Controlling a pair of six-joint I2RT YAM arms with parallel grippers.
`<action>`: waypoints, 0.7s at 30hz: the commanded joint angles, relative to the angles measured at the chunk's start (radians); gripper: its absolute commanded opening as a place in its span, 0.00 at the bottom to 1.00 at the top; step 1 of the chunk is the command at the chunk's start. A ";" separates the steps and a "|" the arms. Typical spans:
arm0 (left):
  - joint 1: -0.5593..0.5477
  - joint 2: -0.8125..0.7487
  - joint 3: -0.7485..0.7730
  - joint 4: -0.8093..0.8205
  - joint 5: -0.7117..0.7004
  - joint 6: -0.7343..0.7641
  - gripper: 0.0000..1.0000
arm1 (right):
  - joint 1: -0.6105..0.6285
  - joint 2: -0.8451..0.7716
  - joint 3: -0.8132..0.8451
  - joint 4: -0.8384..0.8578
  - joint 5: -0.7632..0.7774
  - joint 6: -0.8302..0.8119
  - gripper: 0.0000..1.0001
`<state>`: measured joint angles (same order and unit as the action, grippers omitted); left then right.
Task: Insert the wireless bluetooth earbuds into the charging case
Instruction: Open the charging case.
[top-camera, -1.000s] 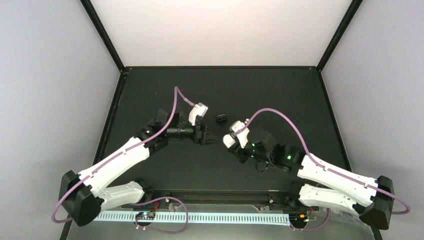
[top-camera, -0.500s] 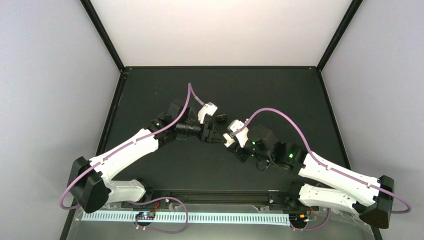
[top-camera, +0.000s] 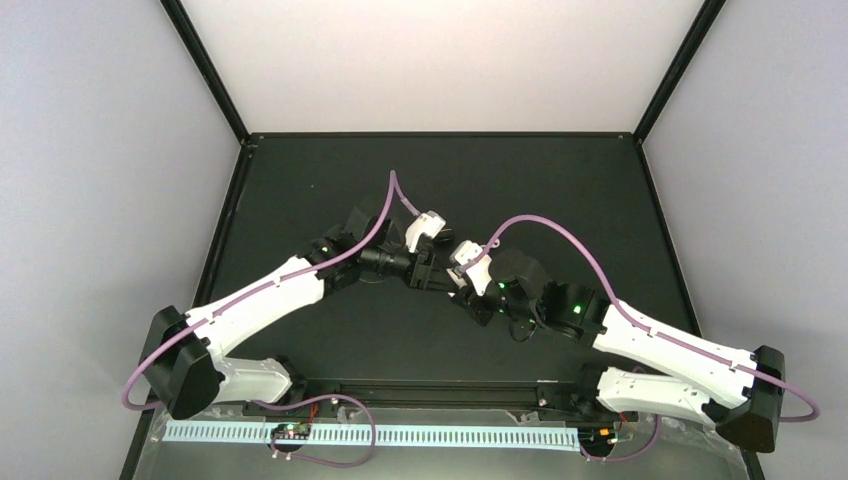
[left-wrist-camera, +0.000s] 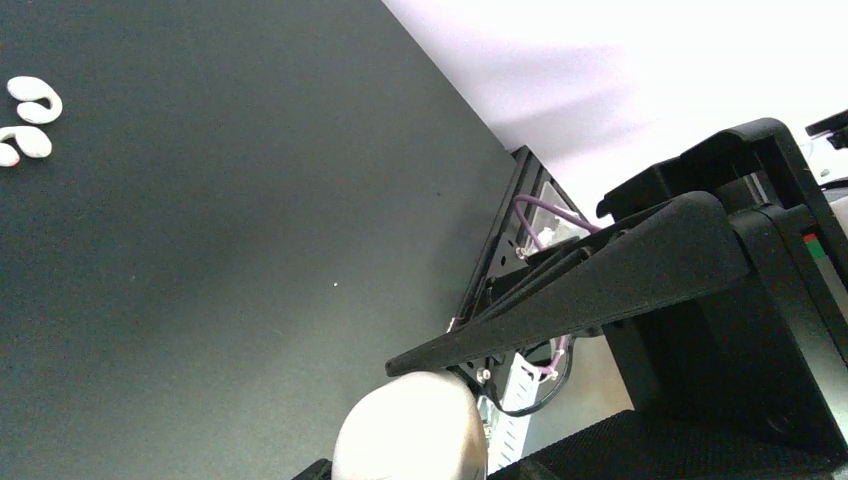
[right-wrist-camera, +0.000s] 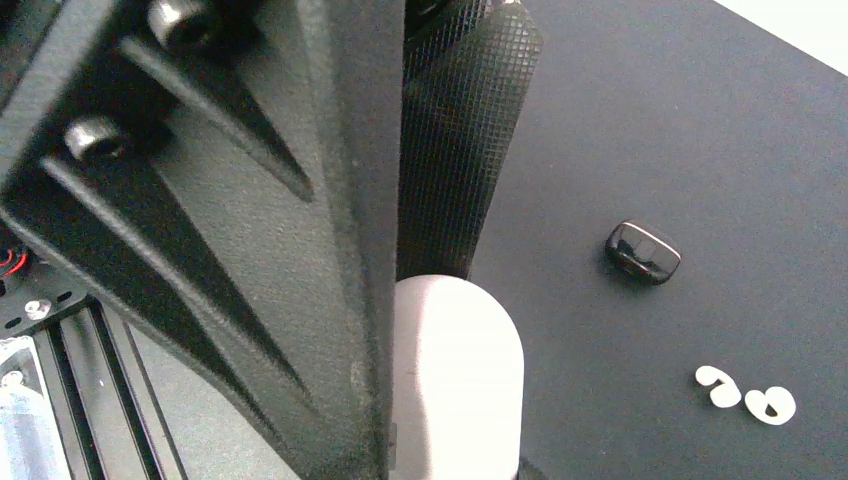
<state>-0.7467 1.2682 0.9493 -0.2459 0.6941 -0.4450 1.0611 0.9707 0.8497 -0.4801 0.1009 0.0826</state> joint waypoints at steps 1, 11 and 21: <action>-0.025 0.005 0.027 -0.002 0.019 -0.007 0.44 | 0.009 0.005 0.038 0.015 0.005 -0.012 0.32; -0.040 0.032 0.013 0.011 0.027 -0.018 0.21 | 0.012 0.010 0.041 0.012 0.015 -0.014 0.32; -0.029 -0.058 0.015 0.053 -0.036 -0.045 0.05 | 0.013 -0.051 0.061 0.005 -0.040 0.067 0.71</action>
<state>-0.7765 1.2797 0.9489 -0.2321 0.6800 -0.4755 1.0676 0.9752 0.8764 -0.4957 0.0841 0.0952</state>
